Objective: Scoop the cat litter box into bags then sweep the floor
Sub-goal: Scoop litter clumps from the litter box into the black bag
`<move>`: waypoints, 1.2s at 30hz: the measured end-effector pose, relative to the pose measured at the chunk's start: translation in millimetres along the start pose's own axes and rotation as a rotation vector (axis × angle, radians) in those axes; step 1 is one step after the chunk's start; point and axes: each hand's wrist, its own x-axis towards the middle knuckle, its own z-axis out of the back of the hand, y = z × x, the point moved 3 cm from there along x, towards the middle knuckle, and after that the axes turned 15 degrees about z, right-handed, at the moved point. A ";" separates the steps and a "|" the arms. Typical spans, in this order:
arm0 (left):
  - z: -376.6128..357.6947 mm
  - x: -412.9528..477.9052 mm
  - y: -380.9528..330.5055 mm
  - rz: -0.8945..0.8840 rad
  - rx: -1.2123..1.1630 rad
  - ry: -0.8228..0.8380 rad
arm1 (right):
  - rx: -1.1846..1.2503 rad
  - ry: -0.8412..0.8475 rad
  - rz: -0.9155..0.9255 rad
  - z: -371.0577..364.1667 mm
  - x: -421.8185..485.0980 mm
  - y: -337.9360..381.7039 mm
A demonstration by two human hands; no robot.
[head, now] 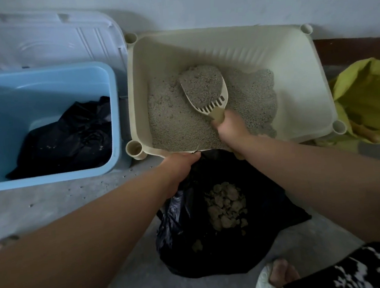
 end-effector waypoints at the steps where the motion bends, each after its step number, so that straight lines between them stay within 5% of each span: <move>1: -0.3 -0.6 0.0 -0.001 0.005 -0.006 | -0.017 -0.001 0.011 0.8 -2.1 -0.8; 36: -9.9 -20.6 6.1 -0.009 -0.004 -0.032 | -0.119 0.022 0.040 50.8 -21.8 -6.0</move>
